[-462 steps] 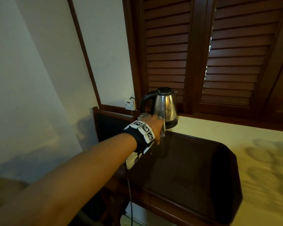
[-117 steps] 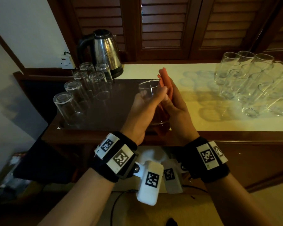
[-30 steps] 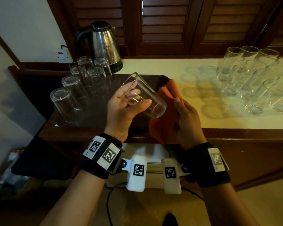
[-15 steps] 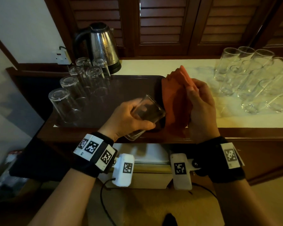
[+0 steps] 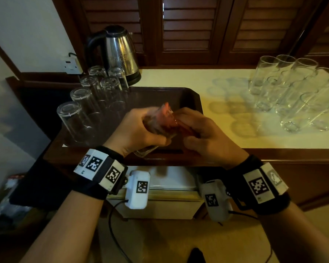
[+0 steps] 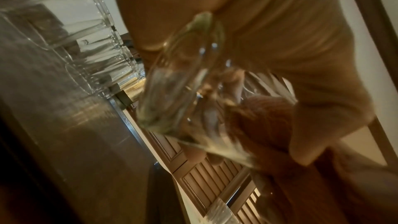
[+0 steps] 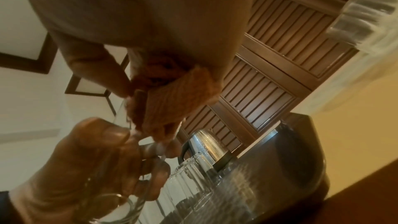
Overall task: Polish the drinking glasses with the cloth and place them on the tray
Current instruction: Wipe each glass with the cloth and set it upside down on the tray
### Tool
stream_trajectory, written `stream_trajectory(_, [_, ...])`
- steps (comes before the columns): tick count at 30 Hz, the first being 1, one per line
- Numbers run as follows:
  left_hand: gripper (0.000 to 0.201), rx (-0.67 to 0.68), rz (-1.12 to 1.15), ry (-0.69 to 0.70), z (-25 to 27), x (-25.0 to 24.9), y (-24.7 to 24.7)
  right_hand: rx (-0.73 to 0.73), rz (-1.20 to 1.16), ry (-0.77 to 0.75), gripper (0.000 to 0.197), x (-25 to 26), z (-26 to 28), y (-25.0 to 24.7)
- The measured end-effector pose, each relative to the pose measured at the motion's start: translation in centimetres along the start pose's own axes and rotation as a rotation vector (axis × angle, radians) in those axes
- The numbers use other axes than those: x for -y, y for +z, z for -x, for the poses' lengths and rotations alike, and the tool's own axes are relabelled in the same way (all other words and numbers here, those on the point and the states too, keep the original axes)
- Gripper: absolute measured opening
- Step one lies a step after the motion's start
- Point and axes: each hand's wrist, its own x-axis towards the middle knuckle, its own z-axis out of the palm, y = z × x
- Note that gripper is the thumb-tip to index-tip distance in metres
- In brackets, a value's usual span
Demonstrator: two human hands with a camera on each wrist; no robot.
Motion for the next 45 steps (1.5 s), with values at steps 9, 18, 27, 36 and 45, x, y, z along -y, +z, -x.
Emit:
stream_trajectory(9, [0.055, 0.113, 0.062, 0.014, 0.4, 1.3, 0.5, 0.045, 0.105, 0.074, 0.041, 1.5, -0.3, -4.1])
stream_trajectory(18, [0.060, 0.095, 0.280, 0.000, 0.2, 0.8, 0.4, -0.029, -0.015, -0.132, 0.052, -1.8, 1.1, -0.3])
stream_trajectory(27, [0.078, 0.287, 0.675, -0.142, 0.5, 1.4, 1.0, -0.188, -0.398, 0.003, 0.033, -2.5, 0.2, 0.1])
stream_trajectory(36, [0.056, -0.012, 0.650, -0.062, 0.5, -0.1, 1.0, -0.366, -0.364, -0.044, 0.039, -0.8, -0.6, -0.5])
stream_trajectory(45, [0.081, -0.096, -0.040, 0.252, -0.1, 0.8, 1.0, -0.310, -0.344, 0.059, 0.022, -0.6, -1.0, -0.3])
